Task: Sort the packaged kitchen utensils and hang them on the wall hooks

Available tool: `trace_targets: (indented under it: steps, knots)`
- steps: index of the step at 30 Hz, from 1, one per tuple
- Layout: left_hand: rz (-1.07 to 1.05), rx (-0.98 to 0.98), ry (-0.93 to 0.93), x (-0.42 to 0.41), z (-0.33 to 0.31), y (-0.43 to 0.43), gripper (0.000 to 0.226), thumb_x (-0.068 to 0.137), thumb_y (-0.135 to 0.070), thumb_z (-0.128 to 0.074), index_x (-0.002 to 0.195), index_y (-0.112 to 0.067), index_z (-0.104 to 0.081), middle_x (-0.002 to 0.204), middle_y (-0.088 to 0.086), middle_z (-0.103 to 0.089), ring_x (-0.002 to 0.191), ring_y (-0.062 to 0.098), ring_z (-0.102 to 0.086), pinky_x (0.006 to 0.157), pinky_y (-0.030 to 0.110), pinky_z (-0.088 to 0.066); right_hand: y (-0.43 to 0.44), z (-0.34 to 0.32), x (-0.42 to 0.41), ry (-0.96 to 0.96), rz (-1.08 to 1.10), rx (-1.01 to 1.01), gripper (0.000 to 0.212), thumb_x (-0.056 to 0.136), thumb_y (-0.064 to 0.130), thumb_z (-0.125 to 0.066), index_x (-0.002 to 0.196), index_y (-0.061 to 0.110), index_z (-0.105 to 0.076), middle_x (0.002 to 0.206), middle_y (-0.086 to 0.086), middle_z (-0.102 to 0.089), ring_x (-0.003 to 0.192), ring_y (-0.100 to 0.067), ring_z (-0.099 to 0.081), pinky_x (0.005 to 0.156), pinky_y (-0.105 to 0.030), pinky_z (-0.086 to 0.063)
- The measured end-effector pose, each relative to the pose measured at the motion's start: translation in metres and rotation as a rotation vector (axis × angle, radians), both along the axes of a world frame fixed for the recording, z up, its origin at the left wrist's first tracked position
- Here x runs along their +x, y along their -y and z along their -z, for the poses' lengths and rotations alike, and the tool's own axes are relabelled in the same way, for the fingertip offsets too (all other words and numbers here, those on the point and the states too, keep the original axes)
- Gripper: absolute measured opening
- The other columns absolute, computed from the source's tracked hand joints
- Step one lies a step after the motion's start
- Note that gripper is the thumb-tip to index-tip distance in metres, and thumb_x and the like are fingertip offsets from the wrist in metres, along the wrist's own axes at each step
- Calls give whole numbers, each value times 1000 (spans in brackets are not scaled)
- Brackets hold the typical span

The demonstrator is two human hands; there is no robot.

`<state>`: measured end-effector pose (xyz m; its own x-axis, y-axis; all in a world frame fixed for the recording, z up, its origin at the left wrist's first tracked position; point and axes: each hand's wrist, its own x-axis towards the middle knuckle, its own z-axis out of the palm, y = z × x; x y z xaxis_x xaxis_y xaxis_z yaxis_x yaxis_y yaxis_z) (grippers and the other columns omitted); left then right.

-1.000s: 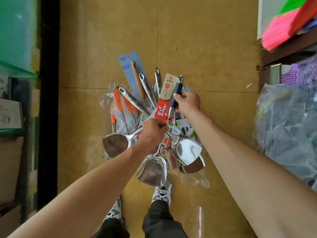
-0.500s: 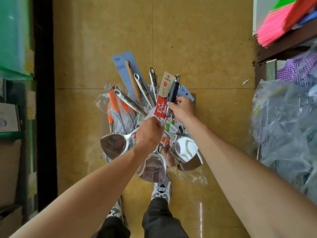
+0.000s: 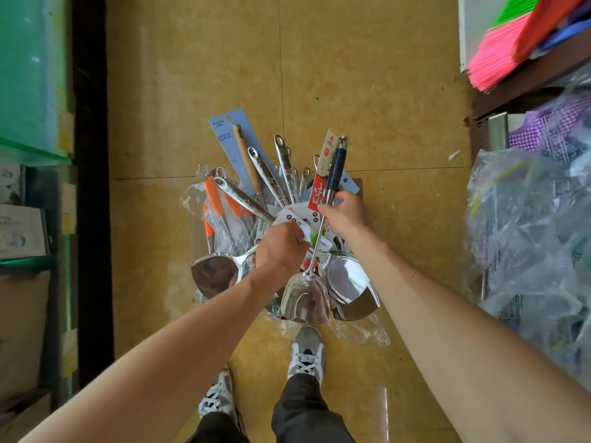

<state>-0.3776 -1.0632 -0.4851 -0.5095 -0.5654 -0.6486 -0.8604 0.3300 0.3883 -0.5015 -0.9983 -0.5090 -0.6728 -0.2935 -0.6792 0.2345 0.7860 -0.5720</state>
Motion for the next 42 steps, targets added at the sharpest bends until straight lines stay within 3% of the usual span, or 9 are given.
trace_targets:
  steps: [5, 11, 13, 16, 23, 31, 38, 42]
  knots:
    - [17, 19, -7, -2, 1, -8, 11, 87, -26, -64, 95, -24, -72, 93, 1, -72, 83, 25, -67, 72, 39, -59, -4, 2, 3, 7, 11, -11, 14, 88, 21, -69, 96, 23, -58, 97, -2, -69, 85, -24, -70, 78, -38, -58]
    - [-12, 30, -41, -6, -6, -8, 21, 90, -36, -62, 107, -26, -68, 98, -2, -73, 87, 21, -67, 77, 37, -57, -11, -4, 4, 26, 37, 10, 23, 89, 24, -69, 107, 17, -58, 94, 2, -62, 79, -18, -65, 68, -31, -54]
    - [-3, 28, -40, -10, -9, -7, 23, 90, -37, -62, 109, -25, -67, 96, -2, -73, 83, 19, -67, 76, 35, -57, -13, -5, 4, 37, 53, 5, 19, 89, 24, -69, 103, 18, -57, 94, 1, -61, 81, -19, -66, 73, -33, -56]
    - [19, 24, -47, -16, -11, -6, 23, 91, -36, -62, 111, -24, -66, 95, -2, -72, 78, 16, -65, 69, 29, -52, -13, -4, 3, 37, 60, 2, 15, 89, 23, -69, 95, 19, -57, 93, 0, -64, 77, -17, -64, 67, -29, -51]
    - [52, 36, -27, -23, -10, -7, 25, 88, -39, -64, 111, -27, -67, 106, 0, -70, 96, 24, -65, 81, 39, -56, -23, -4, 0, 51, 65, 28, 27, 91, 20, -65, 115, 7, -65, 103, -8, -68, 73, -16, -58, 50, -19, -38]
    - [79, 35, -27, -29, -3, -12, 24, 89, -37, -64, 109, -26, -68, 109, 0, -70, 98, 24, -65, 82, 36, -54, -26, -2, -3, 62, 58, 40, 31, 92, 20, -65, 118, 4, -64, 116, -13, -68, 84, -21, -60, 57, -23, -42]
    - [91, -14, -39, -34, -15, -4, 30, 92, -42, -59, 114, -23, -65, 107, 1, -69, 89, 21, -67, 80, 36, -56, -29, -16, -4, 10, -9, 60, 36, 96, 27, -61, 125, 6, -57, 122, -9, -65, 85, -17, -56, 46, -13, -33]
    - [129, -83, -85, -42, -47, 7, 40, 94, -46, -53, 125, -21, -60, 120, 2, -65, 102, 23, -64, 82, 38, -54, -28, -51, -10, -86, -101, 71, 41, 99, 32, -57, 131, 7, -53, 127, -8, -62, 100, -22, -61, 48, -7, -32]
